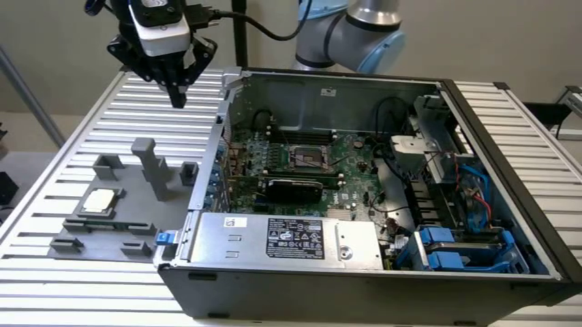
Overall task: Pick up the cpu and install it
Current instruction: 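Reach for the cpu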
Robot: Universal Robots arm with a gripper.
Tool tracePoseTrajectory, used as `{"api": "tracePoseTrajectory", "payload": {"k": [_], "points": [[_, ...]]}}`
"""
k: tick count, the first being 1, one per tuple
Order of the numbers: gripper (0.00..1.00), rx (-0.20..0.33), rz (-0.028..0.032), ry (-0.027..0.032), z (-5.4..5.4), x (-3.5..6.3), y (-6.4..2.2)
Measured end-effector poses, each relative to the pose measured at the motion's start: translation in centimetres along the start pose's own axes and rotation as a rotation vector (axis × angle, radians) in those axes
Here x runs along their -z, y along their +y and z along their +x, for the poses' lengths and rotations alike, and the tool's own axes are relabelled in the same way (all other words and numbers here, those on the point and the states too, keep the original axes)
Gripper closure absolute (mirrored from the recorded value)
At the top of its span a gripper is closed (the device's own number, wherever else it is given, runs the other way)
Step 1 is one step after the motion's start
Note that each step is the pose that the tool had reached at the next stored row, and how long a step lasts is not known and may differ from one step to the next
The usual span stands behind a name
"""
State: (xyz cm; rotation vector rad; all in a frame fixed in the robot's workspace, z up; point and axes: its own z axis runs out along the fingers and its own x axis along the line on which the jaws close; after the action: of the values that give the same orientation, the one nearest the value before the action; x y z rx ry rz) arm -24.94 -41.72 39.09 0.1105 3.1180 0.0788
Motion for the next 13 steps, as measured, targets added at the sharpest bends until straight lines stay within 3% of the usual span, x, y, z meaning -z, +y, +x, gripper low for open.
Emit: {"api": "tracePoseTrajectory", "payload": {"k": [13], "points": [[0.89,0.0,0.0,0.0,5.9,-0.29,-0.54]]}}
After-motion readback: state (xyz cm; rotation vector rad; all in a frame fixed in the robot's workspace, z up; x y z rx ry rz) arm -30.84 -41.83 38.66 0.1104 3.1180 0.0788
